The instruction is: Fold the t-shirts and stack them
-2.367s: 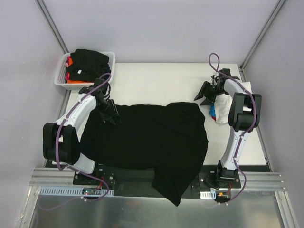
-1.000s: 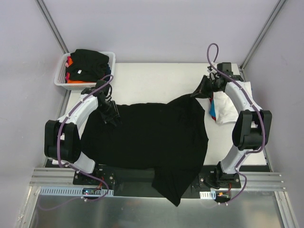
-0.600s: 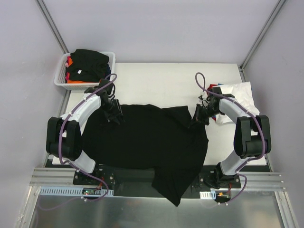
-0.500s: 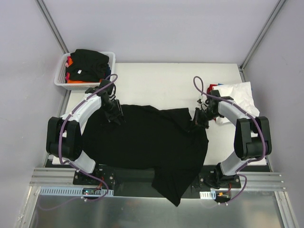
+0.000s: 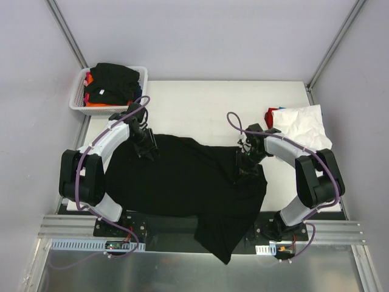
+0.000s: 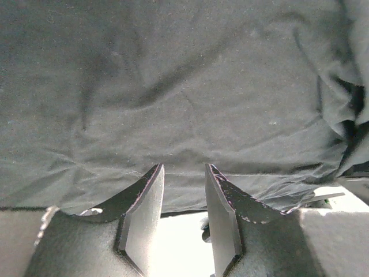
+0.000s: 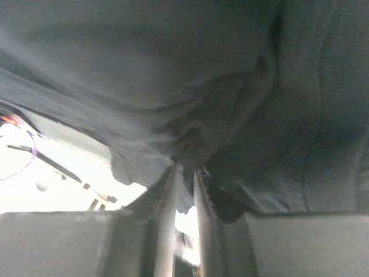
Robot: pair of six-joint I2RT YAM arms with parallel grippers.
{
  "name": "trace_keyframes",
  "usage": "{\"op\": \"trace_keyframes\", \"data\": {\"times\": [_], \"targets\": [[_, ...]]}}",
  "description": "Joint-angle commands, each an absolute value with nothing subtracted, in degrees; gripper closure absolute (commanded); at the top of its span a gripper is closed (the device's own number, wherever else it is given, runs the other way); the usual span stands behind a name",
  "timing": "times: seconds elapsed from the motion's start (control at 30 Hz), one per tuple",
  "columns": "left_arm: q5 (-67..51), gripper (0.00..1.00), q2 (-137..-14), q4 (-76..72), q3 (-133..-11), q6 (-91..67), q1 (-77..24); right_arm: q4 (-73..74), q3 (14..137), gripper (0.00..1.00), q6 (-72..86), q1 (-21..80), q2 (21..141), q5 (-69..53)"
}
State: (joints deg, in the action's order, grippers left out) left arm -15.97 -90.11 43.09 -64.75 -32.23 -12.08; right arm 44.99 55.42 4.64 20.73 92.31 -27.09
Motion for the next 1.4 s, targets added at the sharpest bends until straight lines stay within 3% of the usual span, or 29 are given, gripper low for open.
{"op": "trace_keyframes", "data": {"times": [0.0,0.2,0.27,0.57,1.23,1.37], "targets": [[-16.26,0.66,-88.07,43.59,-64.51,-31.73,-12.74,49.31,53.62,0.71,5.98,22.58,92.29,-24.79],[-16.35,0.65,-88.5,44.21,-64.42,-30.5,-12.74,48.34,60.72,0.34,5.36,20.67,87.98,-23.9],[-16.44,0.65,-88.59,44.47,-65.12,-30.32,-12.74,47.47,64.76,0.31,5.89,19.26,88.15,-25.31],[-16.26,0.65,-90.17,47.28,-69.96,-30.24,-12.74,45.97,75.93,0.33,4.13,12.84,97.02,-25.58],[-13.89,0.65,-86.84,50.45,-67.76,-32.43,-12.75,42.45,79.1,0.36,1.85,7.65,106.87,-27.6],[-13.36,0.65,-86.22,51.06,-67.76,-32.78,-12.83,41.66,79.63,0.4,2.11,7.65,108.37,-28.65]]}}
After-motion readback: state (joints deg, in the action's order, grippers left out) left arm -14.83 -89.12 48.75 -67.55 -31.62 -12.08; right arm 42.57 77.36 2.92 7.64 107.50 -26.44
